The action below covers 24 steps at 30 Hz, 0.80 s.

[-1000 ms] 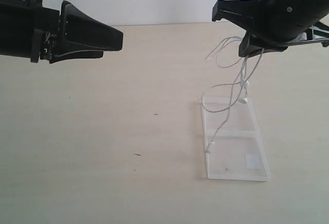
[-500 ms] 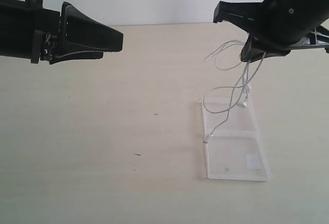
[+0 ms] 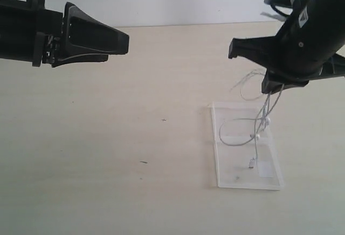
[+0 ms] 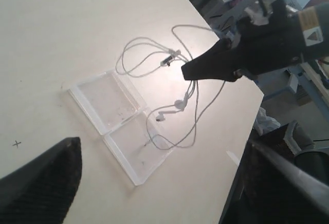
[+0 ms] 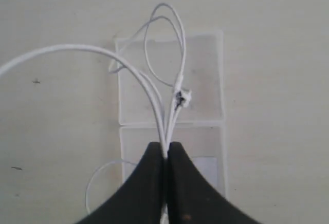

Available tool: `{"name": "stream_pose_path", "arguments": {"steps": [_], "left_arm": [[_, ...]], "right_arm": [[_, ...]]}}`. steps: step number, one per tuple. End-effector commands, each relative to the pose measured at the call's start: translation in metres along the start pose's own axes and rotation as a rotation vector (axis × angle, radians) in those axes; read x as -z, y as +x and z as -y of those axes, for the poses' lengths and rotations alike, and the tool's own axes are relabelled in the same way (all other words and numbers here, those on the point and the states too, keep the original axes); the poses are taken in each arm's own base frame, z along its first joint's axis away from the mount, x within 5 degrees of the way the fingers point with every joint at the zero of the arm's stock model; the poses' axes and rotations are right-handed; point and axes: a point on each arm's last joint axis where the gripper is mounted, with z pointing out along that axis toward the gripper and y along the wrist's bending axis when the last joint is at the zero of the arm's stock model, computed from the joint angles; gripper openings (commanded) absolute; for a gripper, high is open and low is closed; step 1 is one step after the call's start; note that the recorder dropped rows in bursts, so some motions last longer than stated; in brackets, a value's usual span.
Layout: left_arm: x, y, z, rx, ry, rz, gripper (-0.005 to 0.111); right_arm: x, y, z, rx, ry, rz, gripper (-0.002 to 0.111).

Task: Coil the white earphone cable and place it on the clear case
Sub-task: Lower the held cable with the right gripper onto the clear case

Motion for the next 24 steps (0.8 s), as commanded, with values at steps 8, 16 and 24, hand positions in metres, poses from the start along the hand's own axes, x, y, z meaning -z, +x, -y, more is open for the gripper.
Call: {"name": "stream_pose_path", "arguments": {"steps": [8,16,24], "left_arm": [[0.000,0.000,-0.001,0.004,-0.001,0.010,0.081],[0.000,0.000,-0.001,-0.011,-0.001,0.010,0.081],[0.000,0.000,-0.001,-0.014,-0.001,0.010,0.081]], "right_arm": [[-0.047,0.004,0.000,-0.018,0.002,-0.033,0.000],[-0.077,0.002,-0.003,0.009,0.018,-0.057,0.000],[-0.086,0.000,-0.004,0.009,0.011,-0.048,0.000]]}}
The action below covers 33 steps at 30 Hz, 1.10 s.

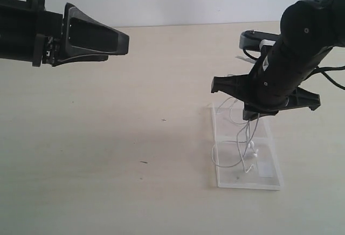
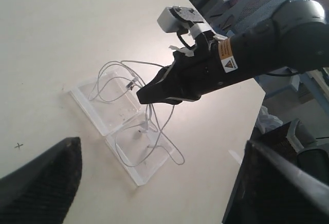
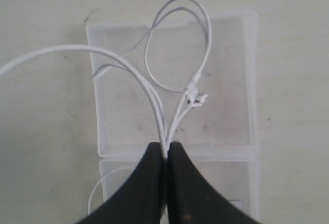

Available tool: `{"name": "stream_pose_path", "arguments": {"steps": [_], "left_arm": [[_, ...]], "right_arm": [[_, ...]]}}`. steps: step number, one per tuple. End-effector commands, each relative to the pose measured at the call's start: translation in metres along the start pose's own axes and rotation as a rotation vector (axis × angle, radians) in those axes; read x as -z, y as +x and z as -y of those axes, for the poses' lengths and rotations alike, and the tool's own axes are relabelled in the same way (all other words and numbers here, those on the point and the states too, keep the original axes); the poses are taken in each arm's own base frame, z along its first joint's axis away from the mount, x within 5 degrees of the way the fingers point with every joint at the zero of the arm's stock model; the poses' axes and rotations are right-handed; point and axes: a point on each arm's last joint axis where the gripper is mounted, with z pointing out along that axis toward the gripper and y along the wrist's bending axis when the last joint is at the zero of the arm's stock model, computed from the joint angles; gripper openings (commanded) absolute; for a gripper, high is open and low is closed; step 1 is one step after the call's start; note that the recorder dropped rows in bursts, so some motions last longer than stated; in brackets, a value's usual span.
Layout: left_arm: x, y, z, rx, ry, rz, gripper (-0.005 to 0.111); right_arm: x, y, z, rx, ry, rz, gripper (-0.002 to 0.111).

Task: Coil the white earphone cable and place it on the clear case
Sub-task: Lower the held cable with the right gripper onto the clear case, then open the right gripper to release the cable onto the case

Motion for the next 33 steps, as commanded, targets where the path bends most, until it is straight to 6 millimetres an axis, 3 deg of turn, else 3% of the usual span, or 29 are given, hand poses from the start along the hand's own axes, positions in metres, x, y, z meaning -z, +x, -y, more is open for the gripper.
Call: {"name": "stream_pose_path", "arguments": {"steps": [1,9,26,28,33], "left_arm": [[0.000,0.000,-0.001,0.005,-0.001,0.010,0.081],[0.000,0.000,-0.001,0.005,-0.001,0.010,0.081],[0.000,0.000,-0.001,0.005,-0.001,0.010,0.081],[0.000,0.000,-0.001,0.005,-0.001,0.010,0.081],[0.000,0.000,0.000,0.005,0.005,0.008,0.081]], "right_arm": [[-0.004,-0.002,0.000,0.011,-0.007,0.015,0.000],[-0.017,-0.001,0.000,0.010,0.010,-0.011,0.000],[-0.016,0.002,0.003,0.058,0.035,-0.043,0.001],[-0.017,0.002,0.003,0.058,0.037,-0.046,0.005],[-0.017,0.003,0.003,0.061,0.037,-0.052,0.041]]}}
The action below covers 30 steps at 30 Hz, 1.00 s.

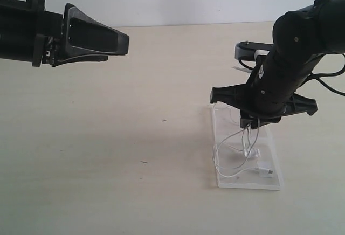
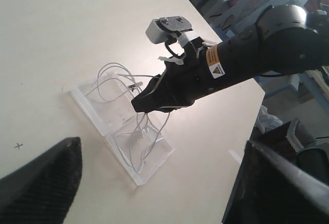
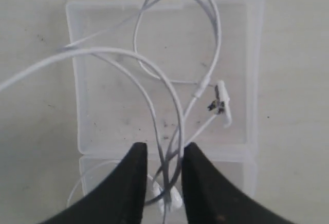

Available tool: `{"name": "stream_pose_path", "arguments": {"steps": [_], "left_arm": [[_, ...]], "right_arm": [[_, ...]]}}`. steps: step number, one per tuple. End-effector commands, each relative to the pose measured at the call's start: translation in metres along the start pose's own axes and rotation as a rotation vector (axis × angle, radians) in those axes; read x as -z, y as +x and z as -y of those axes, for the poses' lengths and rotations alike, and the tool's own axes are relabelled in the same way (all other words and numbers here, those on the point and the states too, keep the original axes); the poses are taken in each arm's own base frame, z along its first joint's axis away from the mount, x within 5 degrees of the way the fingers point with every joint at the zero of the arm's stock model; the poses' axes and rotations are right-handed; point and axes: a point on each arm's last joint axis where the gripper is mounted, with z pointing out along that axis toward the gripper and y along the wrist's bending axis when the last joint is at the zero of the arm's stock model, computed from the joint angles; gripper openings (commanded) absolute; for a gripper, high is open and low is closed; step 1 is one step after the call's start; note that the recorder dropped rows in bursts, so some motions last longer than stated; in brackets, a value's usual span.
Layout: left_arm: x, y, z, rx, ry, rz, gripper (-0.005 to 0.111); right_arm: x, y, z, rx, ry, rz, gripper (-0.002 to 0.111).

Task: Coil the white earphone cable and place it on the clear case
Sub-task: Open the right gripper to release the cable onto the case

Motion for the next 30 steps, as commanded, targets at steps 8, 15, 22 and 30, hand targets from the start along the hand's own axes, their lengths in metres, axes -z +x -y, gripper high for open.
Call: {"name": "stream_pose_path", "arguments": {"steps": [8,15,22,30], "left_arm": [[0.000,0.000,0.000,0.005,0.005,0.008,0.081],[0.000,0.000,0.000,0.005,0.005,0.008,0.081],[0.000,0.000,0.000,0.007,0.005,0.008,0.081],[0.000,0.000,0.000,0.007,0.005,0.008,0.081]], "right_arm": [[0.002,0.001,0.002,0.023,0.006,-0.006,0.056],[0.017,0.008,0.007,0.052,0.032,-0.045,0.056],[0.033,0.017,0.001,0.141,-0.066,-0.108,0.056],[0.037,0.030,-0.003,0.284,-0.138,-0.236,0.075]]}}
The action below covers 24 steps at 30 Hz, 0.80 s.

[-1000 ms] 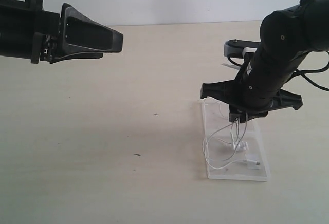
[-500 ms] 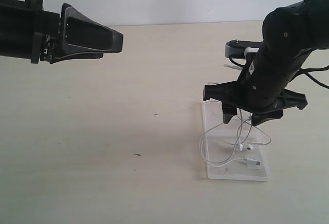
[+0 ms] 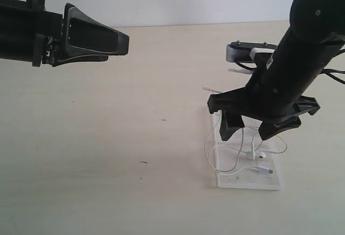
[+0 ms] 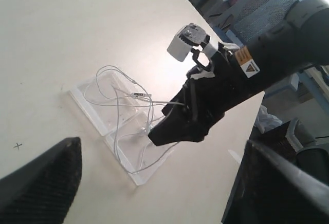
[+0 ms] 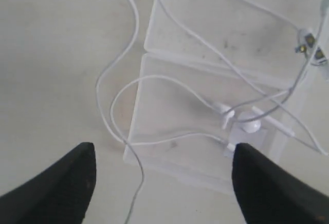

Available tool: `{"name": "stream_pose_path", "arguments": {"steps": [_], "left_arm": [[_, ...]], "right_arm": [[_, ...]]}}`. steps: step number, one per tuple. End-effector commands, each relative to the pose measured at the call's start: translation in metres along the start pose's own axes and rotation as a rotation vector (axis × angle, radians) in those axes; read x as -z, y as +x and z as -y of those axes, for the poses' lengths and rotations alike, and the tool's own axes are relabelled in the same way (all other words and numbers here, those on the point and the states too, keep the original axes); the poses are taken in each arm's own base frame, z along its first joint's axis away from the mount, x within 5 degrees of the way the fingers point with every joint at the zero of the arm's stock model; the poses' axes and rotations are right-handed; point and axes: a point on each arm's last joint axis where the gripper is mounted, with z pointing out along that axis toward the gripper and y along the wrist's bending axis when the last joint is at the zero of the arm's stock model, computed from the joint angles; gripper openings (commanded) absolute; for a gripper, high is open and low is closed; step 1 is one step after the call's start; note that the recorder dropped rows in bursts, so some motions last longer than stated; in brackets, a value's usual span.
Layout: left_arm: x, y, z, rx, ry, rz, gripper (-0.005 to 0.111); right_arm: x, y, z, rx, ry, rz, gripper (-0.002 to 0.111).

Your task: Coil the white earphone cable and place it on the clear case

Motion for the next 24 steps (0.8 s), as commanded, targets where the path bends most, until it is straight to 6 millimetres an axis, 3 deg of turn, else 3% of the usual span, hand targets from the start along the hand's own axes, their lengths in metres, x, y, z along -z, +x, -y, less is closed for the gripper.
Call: {"name": "stream_pose_path", "arguments": {"steps": [1,7,9,13,15,16,17,21,24], "left_arm": [[0.000,0.000,0.000,0.007,0.003,0.009,0.081],[-0.001,0.000,0.000,-0.030,-0.001,0.009,0.081],[-0.001,0.000,0.000,-0.032,-0.001,0.009,0.081],[-0.001,0.005,-0.003,-0.043,-0.012,0.003,0.081],[-0.002,0.008,-0.005,-0.064,-0.023,-0.002,0.078],[-0.003,0.011,-0.006,-0.074,-0.022,-0.002,0.074],[-0.003,0.014,-0.006,-0.086,-0.008,0.007,0.059],[-0.004,0.021,-0.007,-0.097,0.004,0.027,0.004],[-0.001,0.027,-0.003,-0.130,0.013,0.073,0.000]], "right_arm": [[0.002,0.011,0.002,0.068,0.005,-0.105,0.075],[0.017,0.019,0.004,0.166,0.068,-0.302,0.075],[0.032,-0.004,0.001,0.186,0.135,-0.203,0.075],[0.046,-0.012,-0.003,0.190,0.132,-0.142,0.074],[0.065,-0.008,0.000,0.223,0.169,-0.074,0.068],[0.077,-0.002,0.002,0.231,0.182,-0.034,0.063],[0.096,0.009,0.004,0.226,0.175,0.063,0.056],[0.133,0.038,0.006,0.205,0.074,0.365,0.033],[0.150,0.067,0.007,0.193,-0.039,0.513,0.015]]}}
